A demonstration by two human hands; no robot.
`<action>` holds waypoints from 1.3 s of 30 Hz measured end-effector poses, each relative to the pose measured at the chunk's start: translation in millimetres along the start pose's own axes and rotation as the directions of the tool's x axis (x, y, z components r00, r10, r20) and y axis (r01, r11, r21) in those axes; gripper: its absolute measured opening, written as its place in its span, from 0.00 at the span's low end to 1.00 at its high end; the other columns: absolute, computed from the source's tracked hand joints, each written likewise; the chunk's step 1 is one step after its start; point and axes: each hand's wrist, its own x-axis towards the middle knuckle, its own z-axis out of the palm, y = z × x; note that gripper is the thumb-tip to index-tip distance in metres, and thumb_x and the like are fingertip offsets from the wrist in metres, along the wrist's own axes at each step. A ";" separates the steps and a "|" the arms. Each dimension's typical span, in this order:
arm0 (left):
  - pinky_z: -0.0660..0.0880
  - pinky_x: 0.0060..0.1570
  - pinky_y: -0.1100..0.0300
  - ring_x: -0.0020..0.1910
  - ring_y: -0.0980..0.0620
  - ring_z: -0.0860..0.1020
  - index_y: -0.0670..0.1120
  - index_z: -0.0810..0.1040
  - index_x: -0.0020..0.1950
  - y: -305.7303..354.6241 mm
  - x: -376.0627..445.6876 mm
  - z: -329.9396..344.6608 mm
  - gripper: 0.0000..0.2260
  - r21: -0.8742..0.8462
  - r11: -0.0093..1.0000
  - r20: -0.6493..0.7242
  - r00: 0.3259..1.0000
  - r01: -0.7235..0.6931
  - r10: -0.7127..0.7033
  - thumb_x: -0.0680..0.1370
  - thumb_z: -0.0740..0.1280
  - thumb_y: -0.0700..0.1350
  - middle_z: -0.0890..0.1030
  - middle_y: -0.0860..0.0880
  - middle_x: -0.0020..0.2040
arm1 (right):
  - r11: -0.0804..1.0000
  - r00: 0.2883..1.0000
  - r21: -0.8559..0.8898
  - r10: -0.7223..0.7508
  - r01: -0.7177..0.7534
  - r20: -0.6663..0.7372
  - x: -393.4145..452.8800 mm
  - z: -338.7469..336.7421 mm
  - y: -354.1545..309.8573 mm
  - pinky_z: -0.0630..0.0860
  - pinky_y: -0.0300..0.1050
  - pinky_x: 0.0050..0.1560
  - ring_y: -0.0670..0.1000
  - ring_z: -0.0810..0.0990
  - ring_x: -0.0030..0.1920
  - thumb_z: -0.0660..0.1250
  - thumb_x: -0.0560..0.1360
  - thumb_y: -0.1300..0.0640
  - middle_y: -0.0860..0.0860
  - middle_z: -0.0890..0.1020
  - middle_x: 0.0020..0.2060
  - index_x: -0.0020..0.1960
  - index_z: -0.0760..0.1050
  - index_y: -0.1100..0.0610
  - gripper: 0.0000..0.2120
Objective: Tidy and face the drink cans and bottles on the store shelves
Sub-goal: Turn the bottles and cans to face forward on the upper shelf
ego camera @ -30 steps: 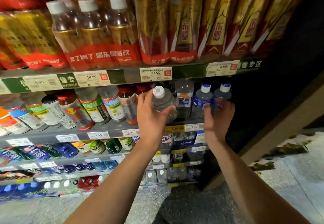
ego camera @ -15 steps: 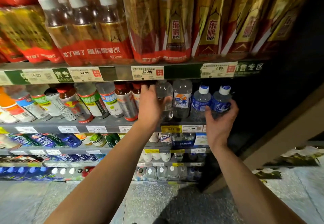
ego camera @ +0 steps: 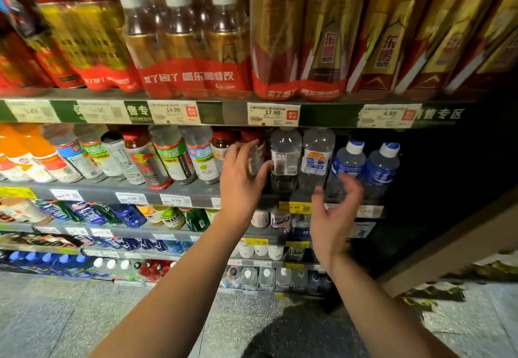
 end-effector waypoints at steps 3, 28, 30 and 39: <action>0.78 0.54 0.50 0.56 0.49 0.78 0.45 0.79 0.62 -28.7 -6.3 -27.7 0.17 -0.082 0.994 -0.108 0.990 0.076 -0.085 0.75 0.75 0.46 0.78 0.49 0.56 | 1.000 0.997 0.008 0.028 -0.029 0.078 -25.2 29.0 -12.9 0.73 0.50 0.64 0.48 0.74 0.63 0.69 0.76 0.54 0.48 0.74 0.60 0.63 0.69 0.48 0.18; 0.75 0.48 0.49 0.53 0.42 0.79 0.44 0.77 0.53 -197.0 90.4 -174.2 0.22 0.086 0.981 0.210 0.959 0.175 -0.190 0.70 0.77 0.57 0.79 0.45 0.50 | 0.971 0.996 -0.240 0.005 0.016 0.086 -93.0 243.2 -94.3 0.77 0.43 0.44 0.45 0.79 0.41 0.71 0.76 0.61 0.46 0.75 0.50 0.59 0.73 0.58 0.14; 0.75 0.47 0.50 0.51 0.44 0.78 0.45 0.76 0.54 -197.7 86.6 -178.4 0.23 0.041 0.985 0.195 0.966 0.168 -0.173 0.68 0.79 0.56 0.77 0.46 0.51 | 0.959 0.995 -0.282 -0.001 0.031 0.104 -85.3 246.0 -95.6 0.77 0.44 0.46 0.47 0.79 0.41 0.71 0.75 0.60 0.50 0.75 0.56 0.64 0.70 0.56 0.19; 0.74 0.51 0.54 0.53 0.48 0.76 0.46 0.78 0.60 -207.1 69.3 -196.3 0.28 -0.011 0.995 0.094 0.991 0.096 -0.095 0.66 0.79 0.58 0.75 0.49 0.52 | 0.865 0.977 -0.498 0.047 0.064 0.207 -58.8 266.1 -90.6 0.64 0.49 0.66 0.63 0.68 0.69 0.69 0.76 0.57 0.66 0.68 0.68 0.73 0.59 0.69 0.32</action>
